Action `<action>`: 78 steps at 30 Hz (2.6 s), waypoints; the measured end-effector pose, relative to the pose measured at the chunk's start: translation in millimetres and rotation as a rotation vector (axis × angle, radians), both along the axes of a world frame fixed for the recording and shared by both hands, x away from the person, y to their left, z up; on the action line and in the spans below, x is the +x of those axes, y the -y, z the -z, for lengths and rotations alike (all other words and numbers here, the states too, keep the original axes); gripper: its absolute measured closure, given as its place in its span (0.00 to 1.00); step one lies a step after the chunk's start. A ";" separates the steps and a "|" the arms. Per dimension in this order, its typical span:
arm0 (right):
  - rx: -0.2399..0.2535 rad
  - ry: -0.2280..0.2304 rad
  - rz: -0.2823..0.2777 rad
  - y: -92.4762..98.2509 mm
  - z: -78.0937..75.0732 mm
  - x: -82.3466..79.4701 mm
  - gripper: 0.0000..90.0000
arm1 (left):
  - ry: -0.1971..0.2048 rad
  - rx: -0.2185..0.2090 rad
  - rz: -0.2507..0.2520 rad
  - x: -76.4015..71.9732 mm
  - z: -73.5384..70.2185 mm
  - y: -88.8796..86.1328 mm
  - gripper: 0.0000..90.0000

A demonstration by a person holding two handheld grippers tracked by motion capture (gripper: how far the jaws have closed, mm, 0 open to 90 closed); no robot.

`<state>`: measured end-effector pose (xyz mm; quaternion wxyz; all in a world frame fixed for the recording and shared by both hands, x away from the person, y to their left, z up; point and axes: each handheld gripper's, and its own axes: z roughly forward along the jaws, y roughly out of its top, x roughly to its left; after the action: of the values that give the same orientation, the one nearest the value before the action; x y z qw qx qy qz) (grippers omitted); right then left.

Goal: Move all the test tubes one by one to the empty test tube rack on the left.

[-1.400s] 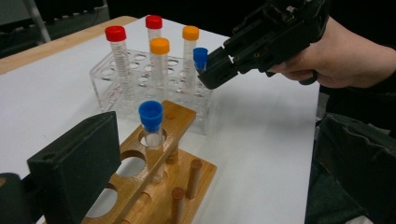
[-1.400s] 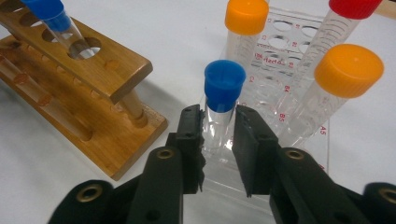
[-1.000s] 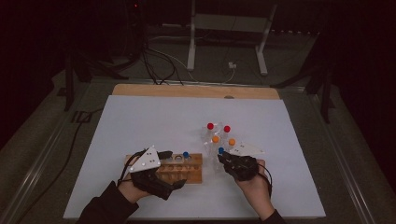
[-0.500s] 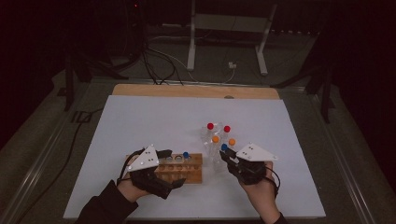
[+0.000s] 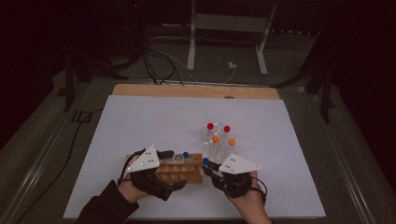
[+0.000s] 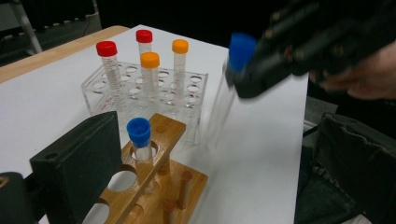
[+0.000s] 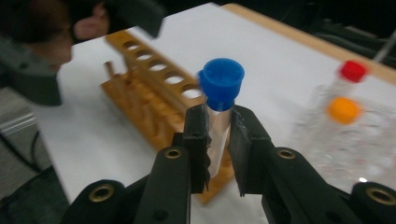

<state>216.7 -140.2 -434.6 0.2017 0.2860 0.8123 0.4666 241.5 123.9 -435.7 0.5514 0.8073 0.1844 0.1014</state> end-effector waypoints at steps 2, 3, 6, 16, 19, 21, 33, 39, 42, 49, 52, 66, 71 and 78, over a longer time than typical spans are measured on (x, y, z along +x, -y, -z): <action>-0.008 -0.007 -0.020 -5.3 3.7 -2.0 0.85 | -0.005 -0.009 0.001 -0.2 -0.2 0.3 0.05; -0.011 -0.014 -0.029 -7.7 5.2 -3.0 0.85 | -0.004 -0.013 0.001 -0.5 -0.2 0.5 0.07; -0.018 -0.028 -0.056 -14.8 9.4 -6.2 0.85 | -0.005 -0.024 0.013 -1.3 -0.3 1.1 0.14; -0.036 -0.047 -0.097 -24.9 13.6 -9.8 0.85 | 0.020 0.014 0.046 -6.5 3.1 13.0 0.46; -0.034 -0.050 -0.099 -24.7 13.1 -9.9 0.85 | 0.025 0.023 0.045 -7.0 5.3 16.4 0.54; -0.037 -0.051 -0.101 -25.5 13.5 -10.2 0.85 | 0.029 0.021 0.046 -6.4 5.5 17.0 0.60; -0.040 -0.055 -0.101 -26.3 13.7 -10.5 0.85 | 0.019 0.038 0.088 -5.8 6.1 20.1 0.84; -0.037 -0.050 -0.103 -26.4 13.3 -10.9 0.85 | 0.031 0.046 0.092 -6.0 4.7 19.9 0.86; -0.032 -0.051 -0.105 -25.9 13.2 -10.4 0.84 | 0.032 0.044 0.096 -5.5 4.0 19.6 0.86; 0.000 -0.015 -0.072 -19.2 7.0 -10.1 0.62 | 0.040 0.039 0.058 -4.2 -4.8 13.5 0.86; 0.023 -0.003 -0.038 -12.1 1.9 -8.0 0.52 | 0.045 0.033 0.035 -2.4 -8.1 9.0 0.86; 0.088 0.016 0.107 3.9 -7.8 -2.2 0.03 | 0.106 -0.012 -0.094 6.1 -27.5 -15.1 0.86; 0.103 0.025 0.126 6.9 -9.5 -1.9 0.01 | 0.126 -0.019 -0.156 11.1 -26.0 -18.1 0.86; 0.115 0.015 0.095 12.1 -9.5 -0.7 0.00 | 0.158 -0.053 -0.220 17.2 -21.3 -19.4 0.86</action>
<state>216.0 -152.3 -425.0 0.2130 0.3316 0.7681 0.5046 258.7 143.3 -414.4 0.5710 0.7567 0.2305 0.2197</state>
